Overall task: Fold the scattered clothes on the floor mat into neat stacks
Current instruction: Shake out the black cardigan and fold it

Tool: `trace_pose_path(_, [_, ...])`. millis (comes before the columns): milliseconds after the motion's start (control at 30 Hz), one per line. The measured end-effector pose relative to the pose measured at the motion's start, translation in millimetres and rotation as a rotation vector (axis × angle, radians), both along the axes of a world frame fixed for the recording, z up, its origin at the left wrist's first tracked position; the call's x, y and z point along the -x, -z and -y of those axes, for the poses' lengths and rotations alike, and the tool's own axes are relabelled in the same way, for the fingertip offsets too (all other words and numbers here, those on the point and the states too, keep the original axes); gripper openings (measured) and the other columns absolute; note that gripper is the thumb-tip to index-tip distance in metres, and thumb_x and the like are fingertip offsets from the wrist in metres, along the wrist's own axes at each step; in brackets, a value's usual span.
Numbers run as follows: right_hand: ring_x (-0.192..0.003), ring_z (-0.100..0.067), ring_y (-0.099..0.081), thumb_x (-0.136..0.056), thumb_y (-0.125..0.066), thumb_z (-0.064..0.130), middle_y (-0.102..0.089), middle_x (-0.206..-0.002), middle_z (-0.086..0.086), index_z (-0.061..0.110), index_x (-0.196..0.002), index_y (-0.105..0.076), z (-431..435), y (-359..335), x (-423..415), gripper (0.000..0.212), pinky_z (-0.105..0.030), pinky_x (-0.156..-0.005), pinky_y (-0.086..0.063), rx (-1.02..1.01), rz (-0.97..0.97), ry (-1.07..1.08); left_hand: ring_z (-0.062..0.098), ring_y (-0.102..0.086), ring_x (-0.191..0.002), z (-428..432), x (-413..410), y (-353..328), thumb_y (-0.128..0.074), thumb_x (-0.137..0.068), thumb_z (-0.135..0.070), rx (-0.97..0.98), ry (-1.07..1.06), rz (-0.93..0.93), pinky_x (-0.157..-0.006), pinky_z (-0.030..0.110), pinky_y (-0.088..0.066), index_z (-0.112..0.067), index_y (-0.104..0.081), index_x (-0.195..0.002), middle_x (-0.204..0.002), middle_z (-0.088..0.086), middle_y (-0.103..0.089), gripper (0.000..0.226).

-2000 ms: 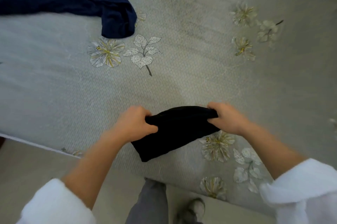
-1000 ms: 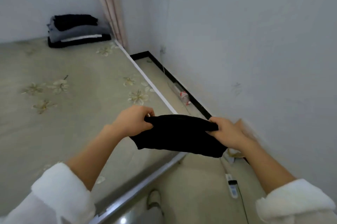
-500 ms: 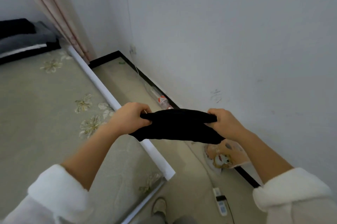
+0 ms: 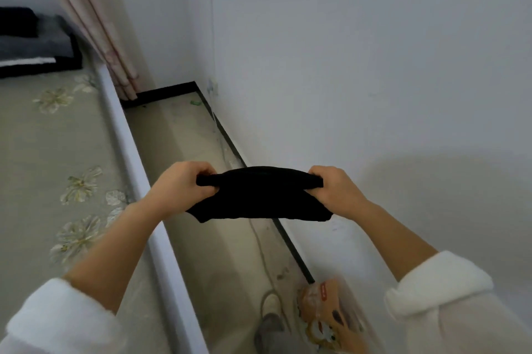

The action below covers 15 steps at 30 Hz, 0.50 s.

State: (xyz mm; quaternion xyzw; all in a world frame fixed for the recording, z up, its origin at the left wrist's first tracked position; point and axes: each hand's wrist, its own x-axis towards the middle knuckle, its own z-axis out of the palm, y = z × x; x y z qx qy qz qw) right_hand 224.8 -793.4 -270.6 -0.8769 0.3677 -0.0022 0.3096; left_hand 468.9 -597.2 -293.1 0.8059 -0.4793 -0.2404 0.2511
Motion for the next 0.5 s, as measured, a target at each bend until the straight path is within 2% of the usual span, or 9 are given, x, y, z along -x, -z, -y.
trace_pose_path(100, [-0.068, -0.024, -0.059, -0.087, -0.057, 0.012, -0.060, -0.070, -0.006, 0.012, -0.074, -0.056, 51.2, -4.6, -24.4, 0.013, -0.037, -0.062, -0.047, 0.004, 0.004, -0.076, 0.005, -0.063, -0.077, 30.7, -8.0, -0.3, -0.068, -0.080, -0.026, 0.030, -0.112, 0.001, -0.070, 0.035, -0.055, -0.032, -0.067, -0.087, -0.080, -0.012, -0.066, 0.009])
trace_pose_path(267, [-0.067, -0.016, -0.060, -0.084, -0.058, 0.012, -0.063, -0.072, 0.001, 0.018, -0.080, -0.061, 109.9, -1.0, -91.3, 0.008, -0.032, -0.058, -0.048, 0.057, 0.062, -0.151, 0.011, -0.050, -0.103, 59.2, -30.7, -3.3, -0.064, -0.080, -0.022, 0.095, -0.308, 0.135, -0.085, 0.036, -0.046, -0.025, -0.068, -0.097, -0.090, -0.012, -0.059, 0.018])
trace_pose_path(367, [-0.068, -0.013, -0.060, -0.084, -0.060, 0.014, -0.064, -0.073, 0.002, 0.018, -0.084, -0.063, 124.6, 7.9, -146.3, 0.005, -0.030, -0.059, -0.048, 0.027, 0.108, -0.224, 0.015, -0.051, -0.103, 61.2, -57.3, -2.5, -0.064, -0.079, -0.017, 0.125, -0.437, 0.209, -0.086, 0.038, -0.046, -0.020, -0.068, -0.099, -0.089, -0.011, -0.061, 0.021])
trace_pose_path(500, [-0.068, -0.018, -0.061, -0.082, -0.061, 0.012, -0.065, -0.071, -0.004, 0.011, -0.082, -0.063, 132.5, 18.7, -225.4, 0.002, -0.035, -0.062, -0.049, -0.010, 0.138, -0.373, 0.017, -0.054, -0.102, 52.8, -106.8, 2.0, -0.063, -0.082, -0.016, 0.101, -0.556, 0.251, -0.085, 0.038, -0.046, -0.020, -0.067, -0.099, -0.093, -0.008, -0.065, 0.018])
